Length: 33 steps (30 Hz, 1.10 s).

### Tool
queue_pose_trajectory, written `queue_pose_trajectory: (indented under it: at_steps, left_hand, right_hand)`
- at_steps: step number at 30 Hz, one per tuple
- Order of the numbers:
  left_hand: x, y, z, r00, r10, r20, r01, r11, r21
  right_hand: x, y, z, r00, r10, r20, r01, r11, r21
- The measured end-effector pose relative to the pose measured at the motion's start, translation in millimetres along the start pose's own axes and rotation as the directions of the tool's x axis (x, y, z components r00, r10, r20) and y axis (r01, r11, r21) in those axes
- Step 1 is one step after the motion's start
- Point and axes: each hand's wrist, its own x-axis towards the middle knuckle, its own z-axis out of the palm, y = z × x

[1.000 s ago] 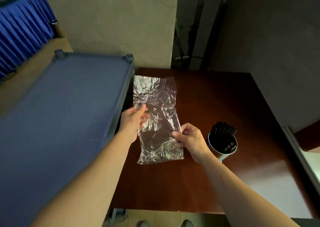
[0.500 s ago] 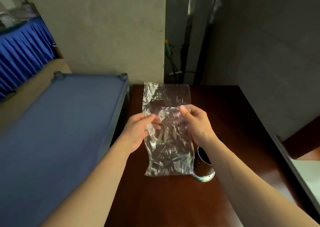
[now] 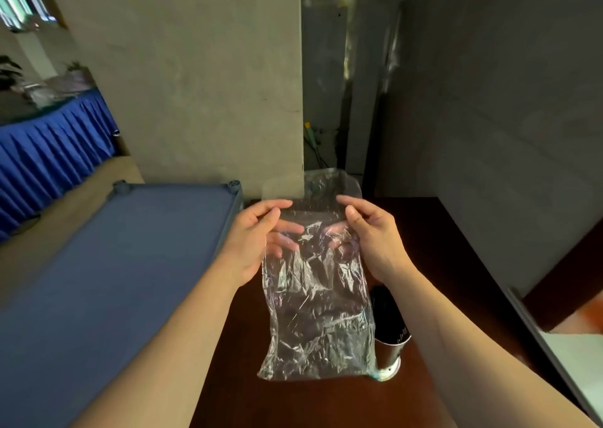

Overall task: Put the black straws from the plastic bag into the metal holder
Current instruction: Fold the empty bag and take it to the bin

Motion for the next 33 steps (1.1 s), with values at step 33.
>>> queue_pose_trajectory:
  at_steps: [33]
  left_hand:
    - [-4.2,84.9,19.4,0.976,0.201,0.079,-0.209,0.972,0.111]
  right_hand:
    - [4.3,-80.1,-26.6,0.991,-0.135,0.004,0.134,0.990,0.046]
